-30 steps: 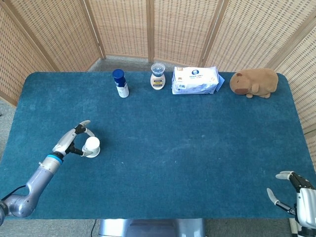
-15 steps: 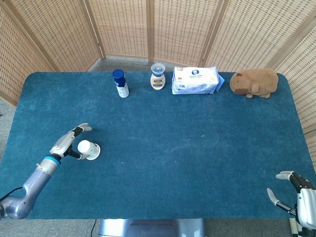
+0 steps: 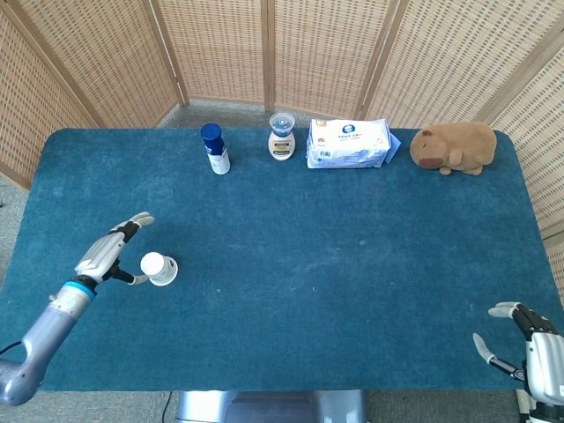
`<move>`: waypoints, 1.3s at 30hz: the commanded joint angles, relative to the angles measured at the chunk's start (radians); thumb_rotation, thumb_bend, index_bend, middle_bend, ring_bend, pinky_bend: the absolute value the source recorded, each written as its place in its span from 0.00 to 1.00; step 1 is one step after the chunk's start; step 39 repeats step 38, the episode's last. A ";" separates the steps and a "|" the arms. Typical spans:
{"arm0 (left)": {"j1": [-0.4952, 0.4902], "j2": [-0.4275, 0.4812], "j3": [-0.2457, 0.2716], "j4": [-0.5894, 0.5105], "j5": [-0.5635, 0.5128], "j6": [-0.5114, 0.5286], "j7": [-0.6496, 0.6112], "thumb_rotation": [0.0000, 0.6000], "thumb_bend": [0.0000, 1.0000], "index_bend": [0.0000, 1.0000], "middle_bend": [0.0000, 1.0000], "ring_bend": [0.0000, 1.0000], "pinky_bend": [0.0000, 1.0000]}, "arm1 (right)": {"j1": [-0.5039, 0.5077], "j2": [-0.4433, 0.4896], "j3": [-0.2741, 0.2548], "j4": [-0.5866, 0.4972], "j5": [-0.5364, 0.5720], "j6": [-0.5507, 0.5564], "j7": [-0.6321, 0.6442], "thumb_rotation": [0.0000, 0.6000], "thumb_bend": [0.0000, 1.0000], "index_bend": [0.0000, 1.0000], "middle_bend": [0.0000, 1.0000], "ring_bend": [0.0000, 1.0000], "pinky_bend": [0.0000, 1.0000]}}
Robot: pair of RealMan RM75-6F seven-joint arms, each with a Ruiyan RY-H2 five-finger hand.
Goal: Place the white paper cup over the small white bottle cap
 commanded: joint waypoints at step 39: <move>0.586 0.180 0.346 -0.291 0.435 0.780 0.332 1.00 0.17 0.01 0.00 0.00 0.05 | 0.083 0.007 -0.040 -0.110 -0.093 -0.091 -0.160 0.70 0.32 0.41 0.37 0.37 0.37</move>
